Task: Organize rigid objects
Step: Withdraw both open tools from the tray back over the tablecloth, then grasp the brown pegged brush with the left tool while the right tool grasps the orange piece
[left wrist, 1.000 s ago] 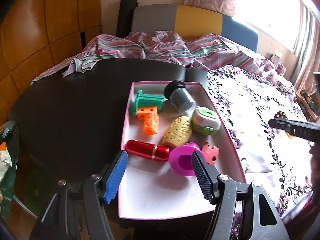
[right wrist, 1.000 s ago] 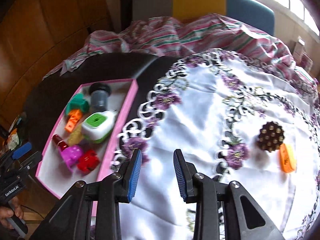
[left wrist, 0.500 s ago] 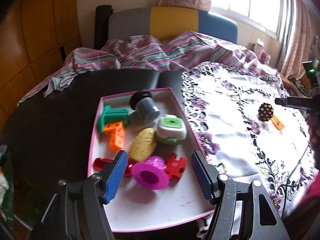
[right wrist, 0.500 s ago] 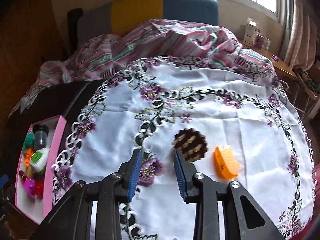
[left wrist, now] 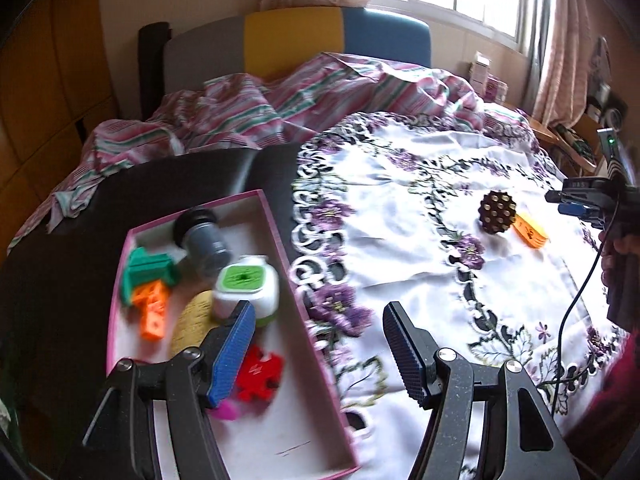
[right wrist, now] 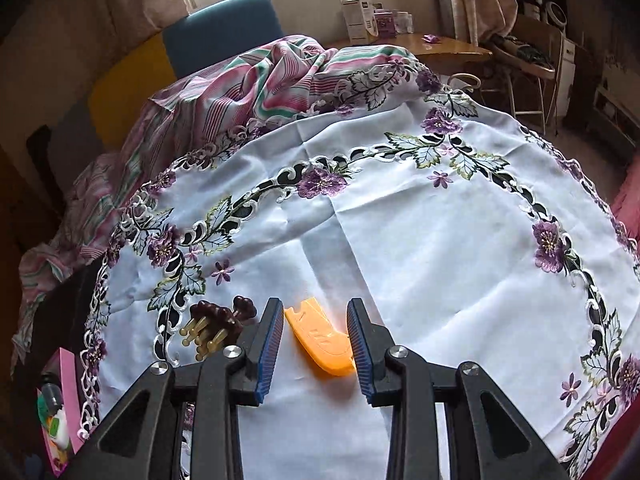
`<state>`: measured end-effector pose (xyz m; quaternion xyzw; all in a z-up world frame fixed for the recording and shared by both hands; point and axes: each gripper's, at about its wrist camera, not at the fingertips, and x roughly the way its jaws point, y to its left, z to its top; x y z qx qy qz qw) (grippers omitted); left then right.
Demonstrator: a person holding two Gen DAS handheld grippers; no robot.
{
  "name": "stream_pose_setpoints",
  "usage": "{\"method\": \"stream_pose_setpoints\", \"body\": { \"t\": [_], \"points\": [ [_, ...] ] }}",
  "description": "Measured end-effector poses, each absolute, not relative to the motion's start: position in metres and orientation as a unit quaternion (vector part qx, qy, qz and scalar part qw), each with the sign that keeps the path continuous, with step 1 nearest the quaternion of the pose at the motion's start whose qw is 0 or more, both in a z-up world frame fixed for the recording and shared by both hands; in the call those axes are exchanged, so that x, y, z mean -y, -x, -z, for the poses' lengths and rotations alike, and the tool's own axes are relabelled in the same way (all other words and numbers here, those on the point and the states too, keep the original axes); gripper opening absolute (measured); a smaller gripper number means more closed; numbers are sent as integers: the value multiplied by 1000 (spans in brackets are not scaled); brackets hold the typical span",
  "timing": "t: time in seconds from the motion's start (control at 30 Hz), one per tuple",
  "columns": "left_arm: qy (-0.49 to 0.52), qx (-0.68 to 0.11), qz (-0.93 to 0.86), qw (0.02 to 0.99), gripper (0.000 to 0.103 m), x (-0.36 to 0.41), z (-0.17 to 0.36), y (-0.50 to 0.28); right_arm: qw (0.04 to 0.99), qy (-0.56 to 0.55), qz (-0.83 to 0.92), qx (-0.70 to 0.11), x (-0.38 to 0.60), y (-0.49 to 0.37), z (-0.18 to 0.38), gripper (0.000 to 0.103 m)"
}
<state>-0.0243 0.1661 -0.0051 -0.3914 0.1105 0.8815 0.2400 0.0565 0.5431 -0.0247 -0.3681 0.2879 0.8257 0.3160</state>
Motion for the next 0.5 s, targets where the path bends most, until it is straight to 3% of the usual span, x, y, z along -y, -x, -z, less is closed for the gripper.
{"method": "stream_pose_setpoints", "body": {
  "t": [0.5],
  "points": [
    [398, -137, -861, 286, 67, -235, 16, 32, 320, 368, -803, -342, -558, -67, 32, 33]
  ]
}}
